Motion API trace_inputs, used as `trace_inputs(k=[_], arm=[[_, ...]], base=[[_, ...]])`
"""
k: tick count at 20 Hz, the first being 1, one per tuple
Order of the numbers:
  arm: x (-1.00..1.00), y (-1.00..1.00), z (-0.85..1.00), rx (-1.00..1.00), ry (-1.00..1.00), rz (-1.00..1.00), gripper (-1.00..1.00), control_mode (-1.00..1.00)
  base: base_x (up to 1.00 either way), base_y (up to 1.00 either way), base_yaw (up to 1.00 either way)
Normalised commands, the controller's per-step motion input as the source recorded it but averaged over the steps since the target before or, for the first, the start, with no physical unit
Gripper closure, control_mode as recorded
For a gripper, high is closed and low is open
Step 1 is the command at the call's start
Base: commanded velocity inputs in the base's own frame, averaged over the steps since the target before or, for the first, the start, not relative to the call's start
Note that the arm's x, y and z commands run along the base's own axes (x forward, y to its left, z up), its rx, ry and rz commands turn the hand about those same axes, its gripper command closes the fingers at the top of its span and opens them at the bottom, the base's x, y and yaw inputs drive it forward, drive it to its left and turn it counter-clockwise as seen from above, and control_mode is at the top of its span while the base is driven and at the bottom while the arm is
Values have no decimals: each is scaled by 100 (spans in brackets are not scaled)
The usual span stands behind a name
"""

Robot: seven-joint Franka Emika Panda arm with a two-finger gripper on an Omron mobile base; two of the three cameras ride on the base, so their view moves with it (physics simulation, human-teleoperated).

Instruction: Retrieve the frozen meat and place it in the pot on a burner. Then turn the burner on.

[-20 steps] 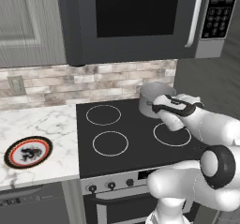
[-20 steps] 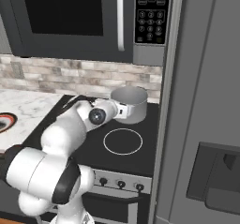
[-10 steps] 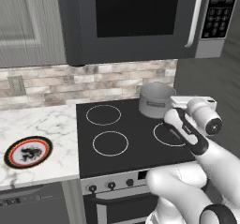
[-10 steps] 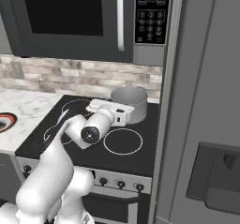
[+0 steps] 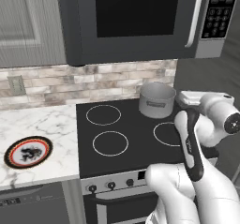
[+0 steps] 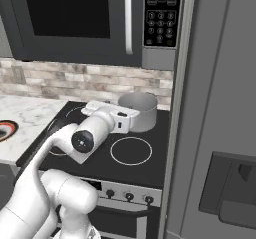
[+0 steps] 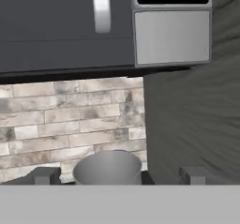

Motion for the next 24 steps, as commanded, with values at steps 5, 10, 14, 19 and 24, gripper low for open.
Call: trace_inputs(k=[5,10,14,19,24], arm=[[-18,0,15,3,22,-5,-100,-100],[-1,0,0,2,42,-2,-100,-100],[-8,0,-5,0,43,0,-100,-100],[-18,-1,-31,0,24,0,-100,-100],[-48,0,-48,0,0,6,-100,-100]], base=[[0,0,0],[0,0,0],[0,0,0],[0,0,0],[0,0,0]])
